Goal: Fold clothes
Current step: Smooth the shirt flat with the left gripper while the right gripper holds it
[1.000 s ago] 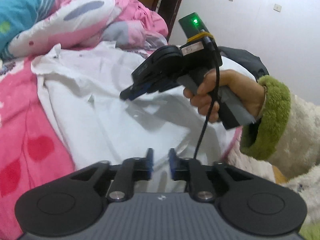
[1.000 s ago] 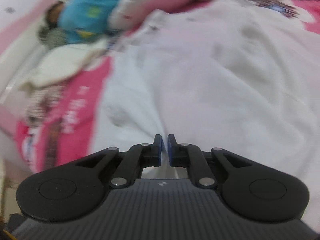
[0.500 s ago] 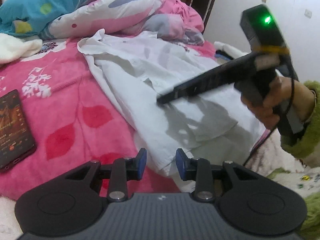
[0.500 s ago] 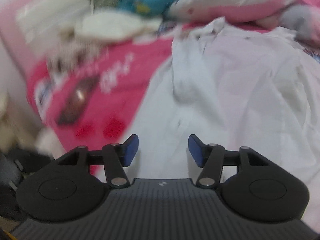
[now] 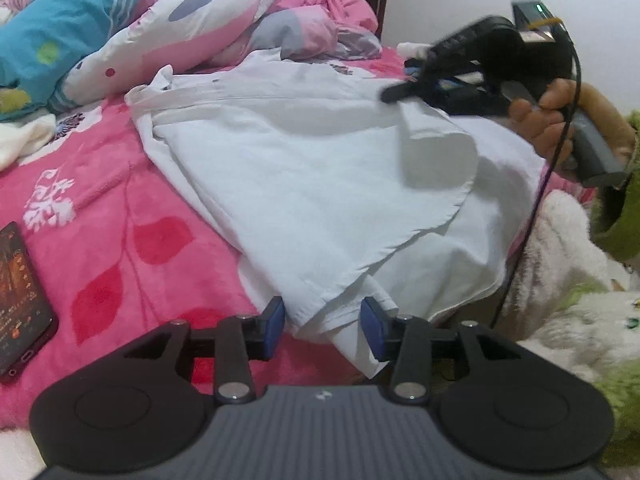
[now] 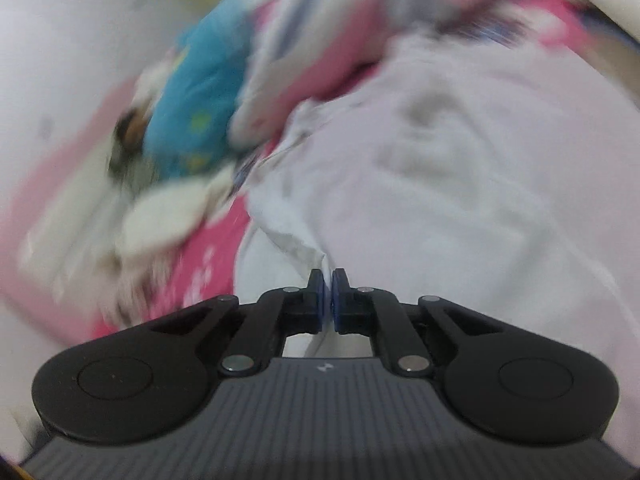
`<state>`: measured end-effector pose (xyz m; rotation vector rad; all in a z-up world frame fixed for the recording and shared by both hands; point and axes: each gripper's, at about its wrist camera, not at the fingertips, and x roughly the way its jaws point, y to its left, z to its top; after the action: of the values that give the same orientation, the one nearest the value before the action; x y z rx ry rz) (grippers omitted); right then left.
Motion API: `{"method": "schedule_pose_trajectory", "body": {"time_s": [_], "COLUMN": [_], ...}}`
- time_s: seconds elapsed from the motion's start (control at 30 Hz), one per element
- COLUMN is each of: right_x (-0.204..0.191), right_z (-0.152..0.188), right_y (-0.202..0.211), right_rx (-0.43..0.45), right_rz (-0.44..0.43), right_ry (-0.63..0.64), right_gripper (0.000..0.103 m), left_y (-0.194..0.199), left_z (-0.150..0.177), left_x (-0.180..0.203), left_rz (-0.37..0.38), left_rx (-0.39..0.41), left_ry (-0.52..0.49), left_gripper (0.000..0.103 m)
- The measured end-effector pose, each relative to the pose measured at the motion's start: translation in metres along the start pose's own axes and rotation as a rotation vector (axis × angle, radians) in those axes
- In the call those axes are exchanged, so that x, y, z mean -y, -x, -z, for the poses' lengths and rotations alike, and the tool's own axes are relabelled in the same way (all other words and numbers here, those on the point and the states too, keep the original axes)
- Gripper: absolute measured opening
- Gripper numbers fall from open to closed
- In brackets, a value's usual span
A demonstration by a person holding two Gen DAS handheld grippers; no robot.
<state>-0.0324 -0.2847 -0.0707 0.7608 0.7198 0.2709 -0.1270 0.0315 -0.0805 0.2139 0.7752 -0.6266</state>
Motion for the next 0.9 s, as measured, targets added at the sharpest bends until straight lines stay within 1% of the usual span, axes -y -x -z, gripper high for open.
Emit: {"method": "schedule_pose_trajectory", "body": {"time_s": [0.07, 0.17, 0.2, 0.23, 0.3, 0.4, 0.53, 0.6, 0.7, 0.77, 0.83, 0.9], "right_x": [0.024, 0.039, 0.042, 0.044, 0.047, 0.042, 0.037, 0.035, 0.037, 0.040, 0.039, 0.030], "right_z": [0.003, 0.011, 0.014, 0.016, 0.017, 0.015, 0.017, 0.021, 0.035, 0.047, 0.057, 0.061], "right_y": [0.004, 0.003, 0.003, 0.003, 0.004, 0.011, 0.032, 0.042, 0.046, 0.041, 0.037, 0.038], "right_rx": [0.008, 0.011, 0.011, 0.009, 0.001, -0.002, -0.011, -0.019, -0.051, -0.095, -0.132, -0.138], "right_rz": [-0.015, -0.045, -0.056, -0.066, -0.089, -0.140, -0.216, -0.246, -0.240, -0.233, -0.242, -0.255], "right_ry": [-0.124, -0.212, -0.237, -0.251, -0.261, -0.265, -0.281, -0.290, -0.289, -0.299, -0.300, -0.254], "right_gripper": [0.003, 0.003, 0.003, 0.003, 0.003, 0.003, 0.003, 0.003, 0.003, 0.003, 0.003, 0.003], "left_y": [-0.001, -0.001, -0.001, -0.001, 0.002, 0.025, 0.057, 0.067, 0.067, 0.064, 0.068, 0.073], "left_z": [0.000, 0.000, -0.001, -0.001, -0.003, -0.006, -0.009, -0.006, 0.005, 0.012, 0.017, 0.021], "left_x": [0.002, 0.001, -0.001, -0.002, -0.006, -0.006, -0.007, -0.006, -0.004, -0.009, -0.013, -0.018], "left_rz": [-0.032, -0.065, -0.067, -0.069, -0.079, -0.115, -0.161, -0.169, -0.189, -0.195, -0.190, -0.186], "left_rx": [-0.002, -0.003, -0.005, -0.007, -0.002, 0.058, 0.131, 0.128, 0.094, 0.063, 0.061, 0.064], "left_ry": [-0.004, 0.003, 0.016, 0.030, 0.060, 0.059, 0.049, 0.033, 0.011, 0.029, 0.047, 0.064], "left_gripper": [0.043, 0.042, 0.033, 0.018, 0.004, 0.002, 0.002, 0.002, 0.002, 0.002, 0.002, 0.002]}}
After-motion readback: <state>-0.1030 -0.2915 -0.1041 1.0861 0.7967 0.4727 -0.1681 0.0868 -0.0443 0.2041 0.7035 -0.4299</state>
